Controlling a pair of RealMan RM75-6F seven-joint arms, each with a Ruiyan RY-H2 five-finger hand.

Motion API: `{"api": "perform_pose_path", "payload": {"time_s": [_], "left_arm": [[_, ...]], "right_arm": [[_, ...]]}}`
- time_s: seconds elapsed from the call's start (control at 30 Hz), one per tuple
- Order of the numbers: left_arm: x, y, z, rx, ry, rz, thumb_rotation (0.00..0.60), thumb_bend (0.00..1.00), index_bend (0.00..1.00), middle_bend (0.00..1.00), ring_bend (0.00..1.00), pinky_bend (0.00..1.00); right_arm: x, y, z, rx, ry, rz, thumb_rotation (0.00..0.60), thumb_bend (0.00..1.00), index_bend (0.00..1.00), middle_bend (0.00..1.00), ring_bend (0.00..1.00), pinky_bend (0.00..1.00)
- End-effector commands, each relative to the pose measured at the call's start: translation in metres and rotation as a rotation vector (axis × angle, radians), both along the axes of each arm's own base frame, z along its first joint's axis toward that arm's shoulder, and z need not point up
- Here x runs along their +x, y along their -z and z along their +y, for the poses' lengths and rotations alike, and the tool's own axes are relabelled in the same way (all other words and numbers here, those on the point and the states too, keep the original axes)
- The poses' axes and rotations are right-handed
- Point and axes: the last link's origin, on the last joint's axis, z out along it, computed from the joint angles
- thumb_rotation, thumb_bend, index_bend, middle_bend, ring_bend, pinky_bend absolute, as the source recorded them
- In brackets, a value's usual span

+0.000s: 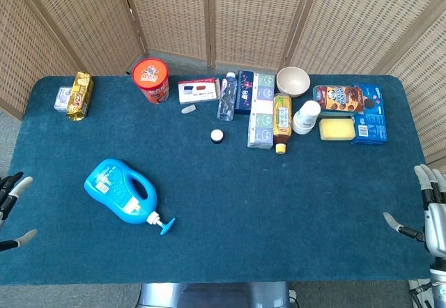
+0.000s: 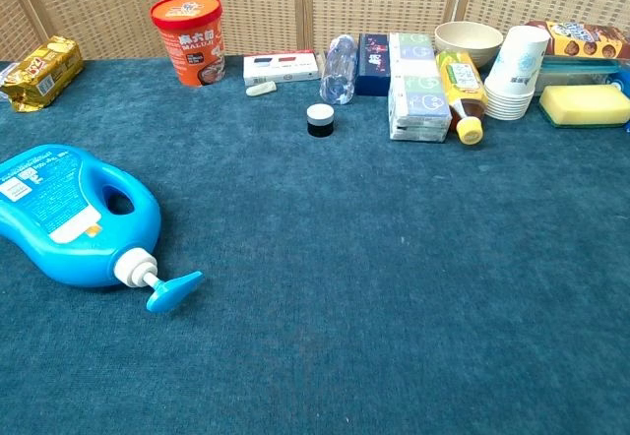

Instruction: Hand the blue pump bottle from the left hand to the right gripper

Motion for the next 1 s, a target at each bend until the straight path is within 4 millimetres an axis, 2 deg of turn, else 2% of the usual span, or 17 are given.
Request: {"api": "perform_pose_path", "payload": {"time_s": [0.03, 0.33, 0.53, 0.73, 1.0], "left_arm": [[0.000, 0.001, 0.000, -0.004, -0.001, 0.002, 0.600, 0.00, 0.00, 0.00, 0.00, 0.01], [0.001, 0.004, 0.001, -0.019, 0.003, 0.002, 0.600, 0.00, 0.00, 0.00, 0.00, 0.01], [0.009, 0.016, 0.006, -0.073, 0.067, 0.004, 0.600, 0.00, 0.00, 0.00, 0.00, 0.01], [0.031, 0.040, 0.023, -0.159, 0.209, 0.102, 0.600, 0.00, 0.00, 0.00, 0.00, 0.01], [0.067, 0.088, 0.046, -0.294, 0.386, 0.252, 0.600, 0.00, 0.00, 0.00, 0.00, 0.01]], "right_arm": [[0.000, 0.000, 0.000, 0.000, -0.001, 0.001, 0.495, 0.00, 0.00, 0.01, 0.00, 0.00], [0.000, 0.000, 0.001, 0.001, 0.000, -0.003, 0.495, 0.00, 0.00, 0.01, 0.00, 0.00], [0.001, 0.000, 0.001, 0.002, -0.002, -0.003, 0.498, 0.00, 0.00, 0.01, 0.00, 0.00], [0.000, -0.001, 0.002, 0.005, 0.005, -0.010, 0.496, 0.00, 0.00, 0.01, 0.00, 0.00], [-0.001, -0.005, 0.002, -0.001, 0.012, -0.019, 0.498, 0.00, 0.00, 0.01, 0.00, 0.00]]}}
